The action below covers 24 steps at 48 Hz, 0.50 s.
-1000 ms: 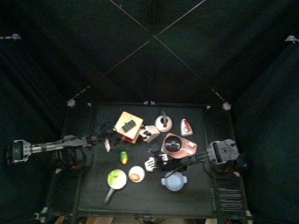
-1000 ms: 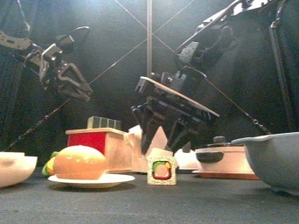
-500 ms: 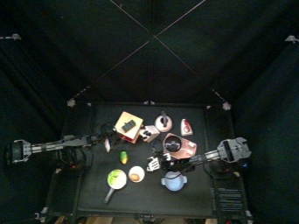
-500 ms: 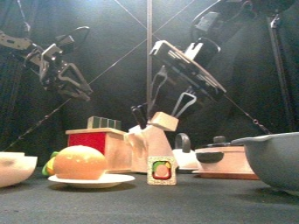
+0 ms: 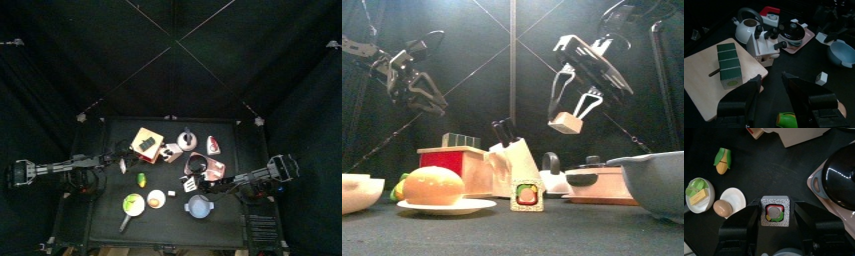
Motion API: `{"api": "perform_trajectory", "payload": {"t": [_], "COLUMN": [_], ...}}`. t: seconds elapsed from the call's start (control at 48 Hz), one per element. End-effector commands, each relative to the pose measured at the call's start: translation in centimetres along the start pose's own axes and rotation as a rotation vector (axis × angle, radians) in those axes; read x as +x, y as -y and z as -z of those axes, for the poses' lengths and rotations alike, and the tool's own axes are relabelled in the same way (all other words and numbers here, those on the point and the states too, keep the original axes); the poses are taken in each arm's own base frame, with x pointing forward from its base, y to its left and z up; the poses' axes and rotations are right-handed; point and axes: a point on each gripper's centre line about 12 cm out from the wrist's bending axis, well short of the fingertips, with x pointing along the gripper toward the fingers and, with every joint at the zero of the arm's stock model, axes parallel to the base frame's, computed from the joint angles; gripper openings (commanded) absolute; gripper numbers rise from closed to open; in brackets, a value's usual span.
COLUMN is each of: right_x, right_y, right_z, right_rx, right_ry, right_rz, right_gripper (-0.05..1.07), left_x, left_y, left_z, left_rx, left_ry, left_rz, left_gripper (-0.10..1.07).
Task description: Place sushi piece on plate
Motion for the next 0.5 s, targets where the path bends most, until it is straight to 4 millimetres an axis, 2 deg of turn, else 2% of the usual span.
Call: {"api": "perform_trajectory", "payload": {"t": [0.0,0.396,0.479], "right_x": [-1.1,-1.5,-2.0], "right_y": [0.8,5.8,7.4], "right_z": [-0.8,1.1,1.6], "right_rx": [0.033,0.087,0.117], "right_ry": [0.015,-0.039,-0.056], "right_rz": [-0.008,0.128,0.175], "right_gripper": [0.71,0.71,0.72], "left_x": [0.0,0.0,0.0], "left_y": [0.0,0.0,0.0], "left_z": [-0.6,-0.5,-0.5], "left_rx": [0.001,0.001,0.0], "left_ry": [0.017,0.015,0.016], "left_rz": [0.001,0.0,-0.001], "left_gripper": [0.79,0.79,0.79]}}
